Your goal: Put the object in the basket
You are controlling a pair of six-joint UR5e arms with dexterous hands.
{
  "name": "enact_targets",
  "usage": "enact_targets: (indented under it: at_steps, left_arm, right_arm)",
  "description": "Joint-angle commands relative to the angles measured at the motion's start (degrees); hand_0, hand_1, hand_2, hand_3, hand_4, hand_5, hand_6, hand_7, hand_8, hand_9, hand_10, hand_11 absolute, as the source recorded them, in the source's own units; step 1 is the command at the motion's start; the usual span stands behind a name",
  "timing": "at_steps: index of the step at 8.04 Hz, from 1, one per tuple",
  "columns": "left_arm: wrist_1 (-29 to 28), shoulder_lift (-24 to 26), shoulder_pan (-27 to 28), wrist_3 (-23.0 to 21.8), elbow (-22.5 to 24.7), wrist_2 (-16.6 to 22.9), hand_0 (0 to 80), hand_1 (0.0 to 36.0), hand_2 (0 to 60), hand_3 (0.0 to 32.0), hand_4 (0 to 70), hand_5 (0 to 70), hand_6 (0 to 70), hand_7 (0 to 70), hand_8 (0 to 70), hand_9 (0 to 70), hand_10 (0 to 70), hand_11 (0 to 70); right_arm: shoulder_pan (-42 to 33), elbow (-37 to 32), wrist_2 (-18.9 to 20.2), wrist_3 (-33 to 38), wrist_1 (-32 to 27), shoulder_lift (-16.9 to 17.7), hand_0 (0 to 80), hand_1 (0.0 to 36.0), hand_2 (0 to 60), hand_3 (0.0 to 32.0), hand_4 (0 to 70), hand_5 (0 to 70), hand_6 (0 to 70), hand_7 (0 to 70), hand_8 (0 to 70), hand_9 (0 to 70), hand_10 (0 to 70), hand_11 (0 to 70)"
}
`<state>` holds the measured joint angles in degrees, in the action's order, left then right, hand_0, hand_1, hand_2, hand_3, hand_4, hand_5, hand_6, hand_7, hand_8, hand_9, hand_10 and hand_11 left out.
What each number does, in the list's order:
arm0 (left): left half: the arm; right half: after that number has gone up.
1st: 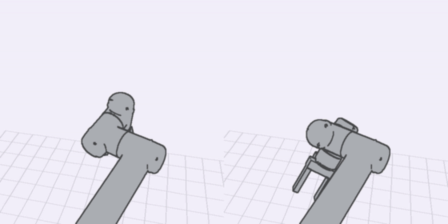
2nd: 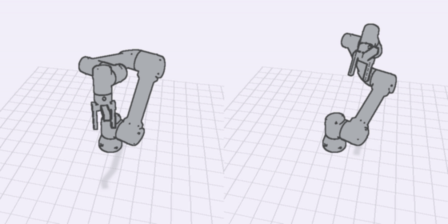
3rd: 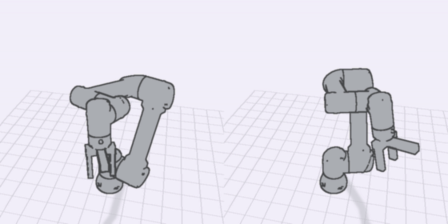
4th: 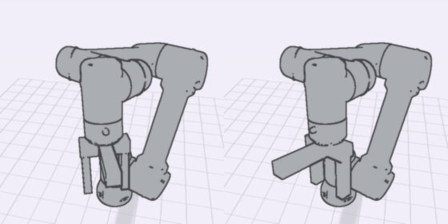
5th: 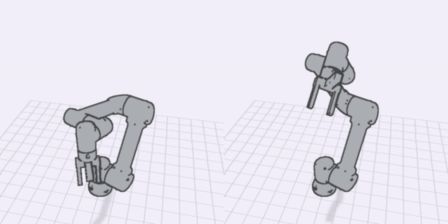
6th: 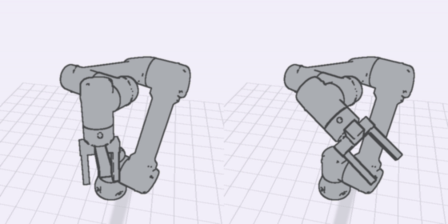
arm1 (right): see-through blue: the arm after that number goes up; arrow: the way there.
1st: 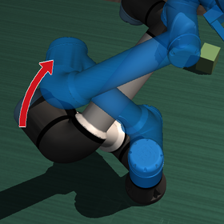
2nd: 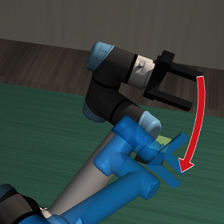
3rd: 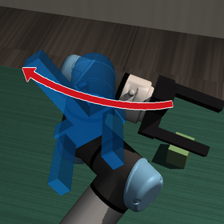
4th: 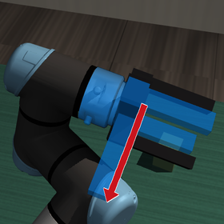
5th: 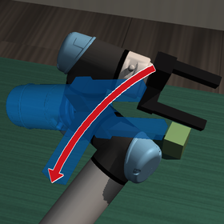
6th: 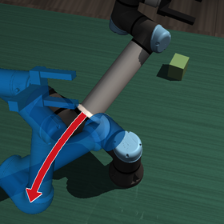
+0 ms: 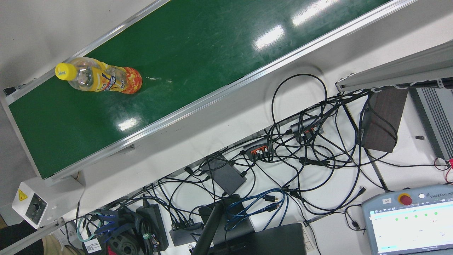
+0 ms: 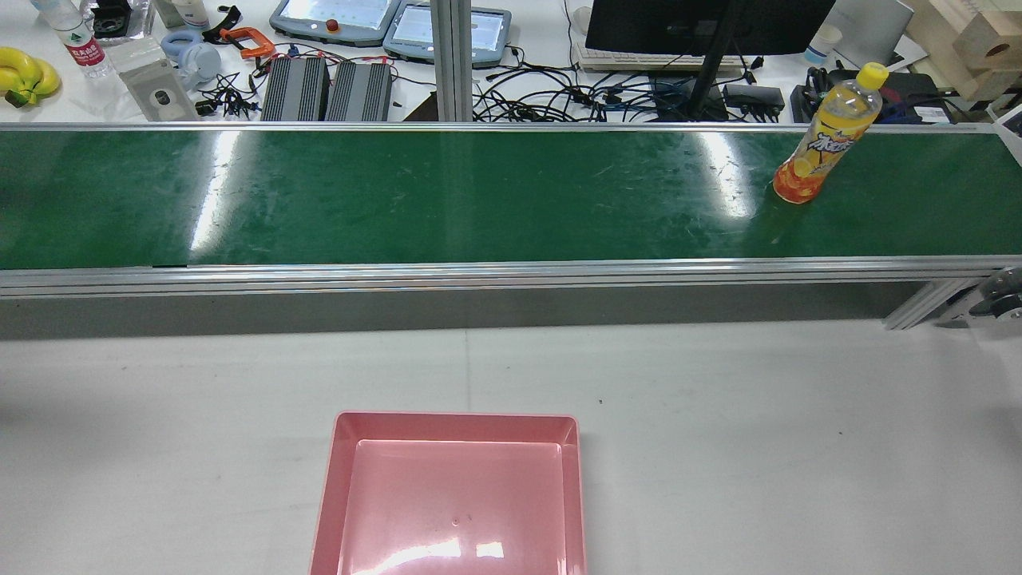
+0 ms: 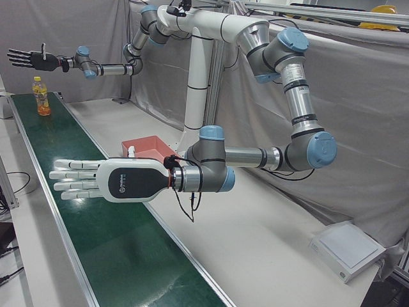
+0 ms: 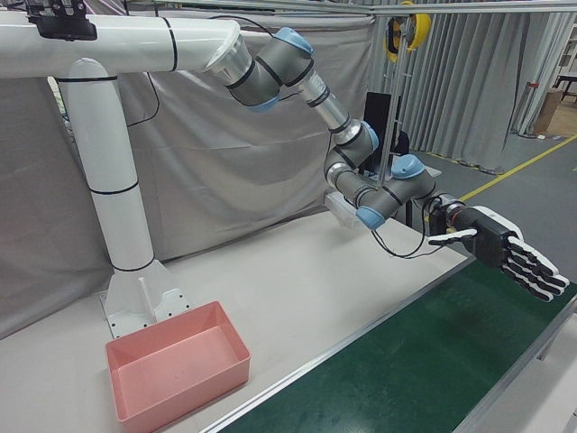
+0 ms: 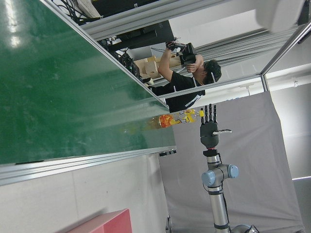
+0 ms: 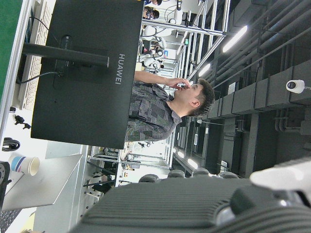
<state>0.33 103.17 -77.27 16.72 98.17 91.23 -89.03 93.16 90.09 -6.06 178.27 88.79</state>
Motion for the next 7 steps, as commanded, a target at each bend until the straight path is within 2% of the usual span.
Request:
enact_targets:
  at_steps: [1, 7]
  left_arm:
    - [0.5, 0.0, 0.0, -0.1, 1.0, 0.0, 63.1, 9.7, 0.0, 0.0, 0.0, 10.7, 0.0, 0.1, 0.0, 0.0, 0.3, 2.5]
    - [0.6, 0.0, 0.0, -0.1, 1.1, 0.0, 63.0, 9.6, 0.0, 0.0, 0.1, 10.5, 0.0, 0.1, 0.0, 0.0, 0.3, 2.6]
  right_arm:
    - [0.0, -0.1, 0.0, 0.0, 0.0, 0.0, 0.0, 0.0, 0.0, 0.0, 0.0, 0.0, 0.0, 0.0, 0.0, 0.0, 0.0, 0.0]
    - [0.0, -0.1, 0.0, 0.0, 0.0, 0.0, 0.0, 0.0, 0.0, 0.0, 0.0, 0.0, 0.0, 0.0, 0.0, 0.0, 0.0, 0.0]
